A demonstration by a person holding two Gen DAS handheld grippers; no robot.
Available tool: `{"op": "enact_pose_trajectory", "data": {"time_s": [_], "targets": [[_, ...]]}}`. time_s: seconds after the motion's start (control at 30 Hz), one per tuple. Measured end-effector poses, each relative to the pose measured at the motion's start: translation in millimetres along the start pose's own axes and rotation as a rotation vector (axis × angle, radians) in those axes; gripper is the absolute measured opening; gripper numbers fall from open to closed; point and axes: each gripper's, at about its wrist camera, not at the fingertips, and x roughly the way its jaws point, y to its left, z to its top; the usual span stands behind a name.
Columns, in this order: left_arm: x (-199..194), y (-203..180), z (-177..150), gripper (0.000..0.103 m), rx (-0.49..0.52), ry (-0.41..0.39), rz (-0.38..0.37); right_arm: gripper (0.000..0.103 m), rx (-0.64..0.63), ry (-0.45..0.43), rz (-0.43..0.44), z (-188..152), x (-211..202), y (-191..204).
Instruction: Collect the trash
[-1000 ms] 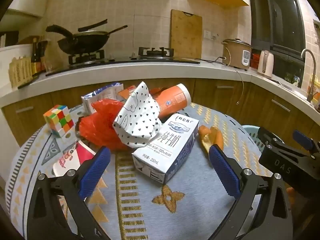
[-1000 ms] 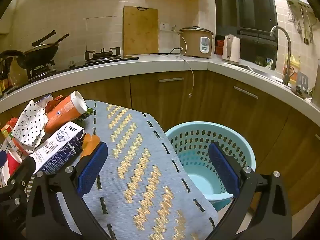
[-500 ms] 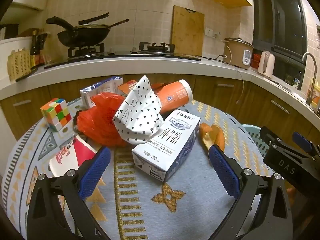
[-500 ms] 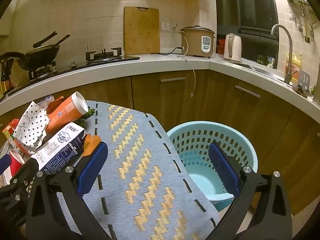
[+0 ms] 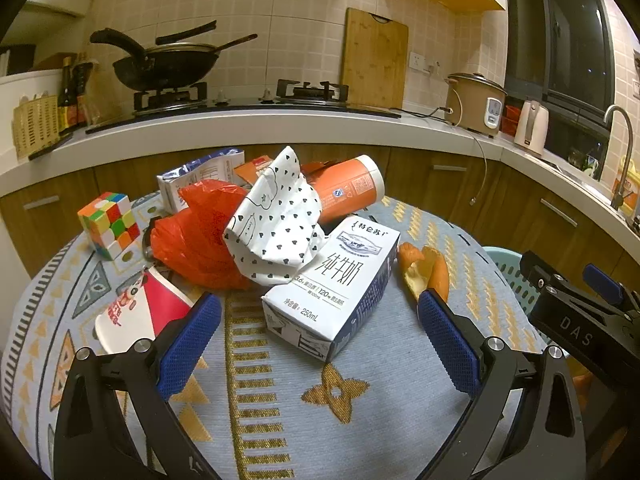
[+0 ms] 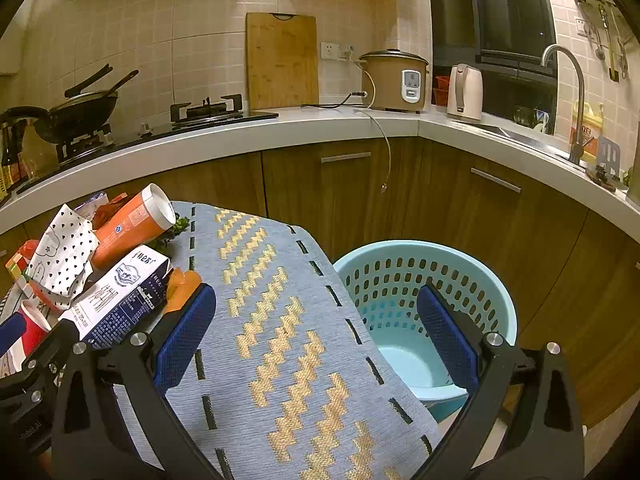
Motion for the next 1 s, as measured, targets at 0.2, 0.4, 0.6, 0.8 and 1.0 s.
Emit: {"op": "enact_pose_trajectory", "data": {"time_s": [0.2,0.4,0.6,0.8,1.0], "targets": [[-0.6,2.2,0.2,0.095,-0.002,0.000,0.002,0.095,0.003,0.002,-0.002,0.0,1.4,-0.4],[-0.3,0.2,0.0,0.095,0.005,-0.001,0.001,0.095,0.005,0.003,-0.002,0.2,1.4,-0.8],[-0.2,0.6,-1.2,0.095,0.002,-0.001,0.001,0.095,0.004,0.007,-0.004,1.4,1.3,-0.8],[0.2,-0.2,-0.5,0.095,0.005,0.000,0.001,0.095,0.004,0.008,-0.003,1.4,1.3,-0.8],[0.2,-0.4,-0.6,0.095,0.005,-0.001,0.001,0.095,0.003,0.008,-0.003,1.4,1.3,-1.0]]}}
